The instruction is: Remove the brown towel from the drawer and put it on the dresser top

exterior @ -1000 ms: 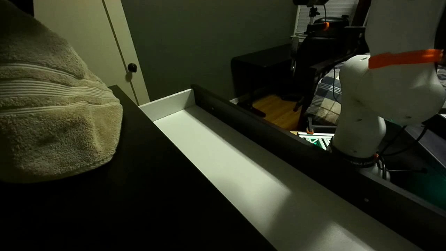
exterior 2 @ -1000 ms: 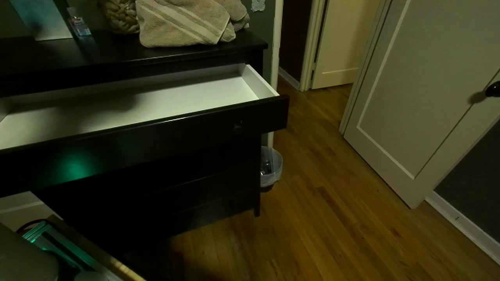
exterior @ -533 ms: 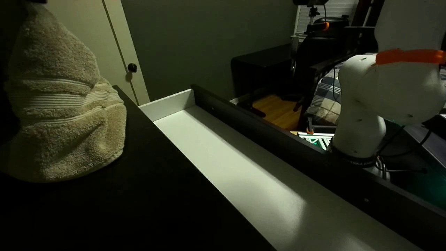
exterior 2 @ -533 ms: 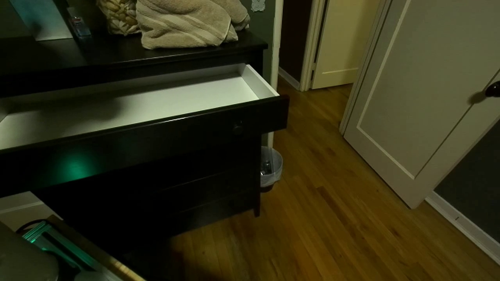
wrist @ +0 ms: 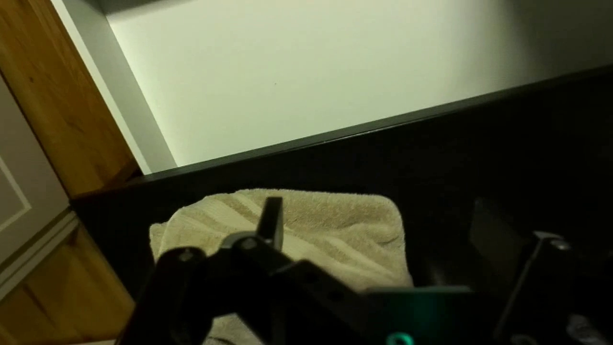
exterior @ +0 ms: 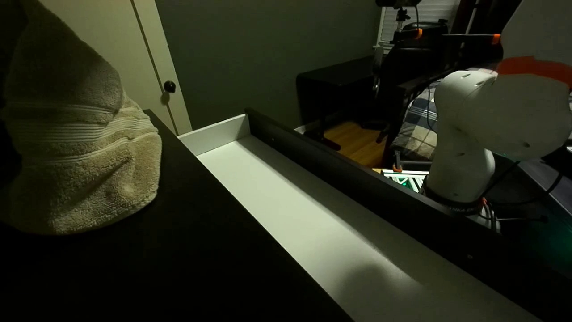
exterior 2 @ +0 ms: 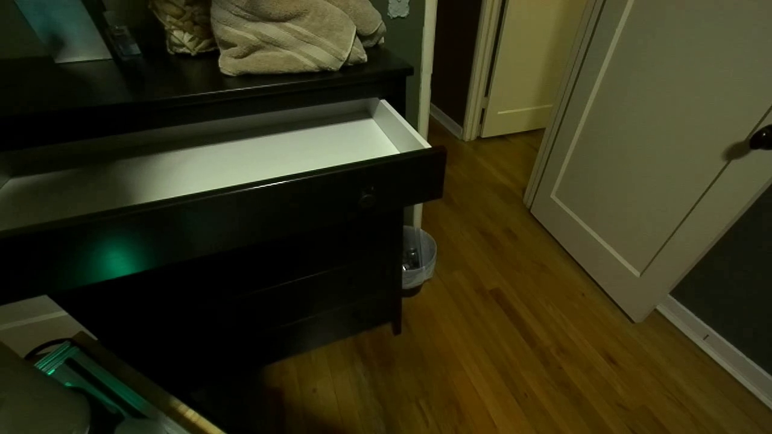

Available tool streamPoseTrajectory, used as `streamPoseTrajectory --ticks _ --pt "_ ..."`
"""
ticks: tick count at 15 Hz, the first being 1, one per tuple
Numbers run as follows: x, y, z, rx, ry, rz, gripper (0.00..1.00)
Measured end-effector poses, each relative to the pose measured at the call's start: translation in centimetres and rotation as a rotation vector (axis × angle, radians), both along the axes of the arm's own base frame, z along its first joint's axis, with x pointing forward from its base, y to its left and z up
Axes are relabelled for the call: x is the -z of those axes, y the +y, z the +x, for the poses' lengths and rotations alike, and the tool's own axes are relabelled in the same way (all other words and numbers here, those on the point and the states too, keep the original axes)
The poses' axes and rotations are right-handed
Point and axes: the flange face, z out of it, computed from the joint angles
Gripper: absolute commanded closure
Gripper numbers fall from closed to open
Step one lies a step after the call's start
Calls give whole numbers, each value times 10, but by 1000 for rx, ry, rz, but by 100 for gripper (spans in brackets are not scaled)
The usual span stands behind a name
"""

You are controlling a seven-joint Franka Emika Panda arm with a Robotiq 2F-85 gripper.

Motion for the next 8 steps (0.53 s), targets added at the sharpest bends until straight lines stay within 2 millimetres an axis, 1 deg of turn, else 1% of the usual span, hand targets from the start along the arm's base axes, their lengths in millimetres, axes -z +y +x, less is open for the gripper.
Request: streamPoseTrajectory --ticks 4,6,8 --pt "26 -12 -36 -206 -33 -3 0" --pt "36 -16 -50 -252 -55 -6 0" --pt "38 -19 -57 -264 -64 -7 0"
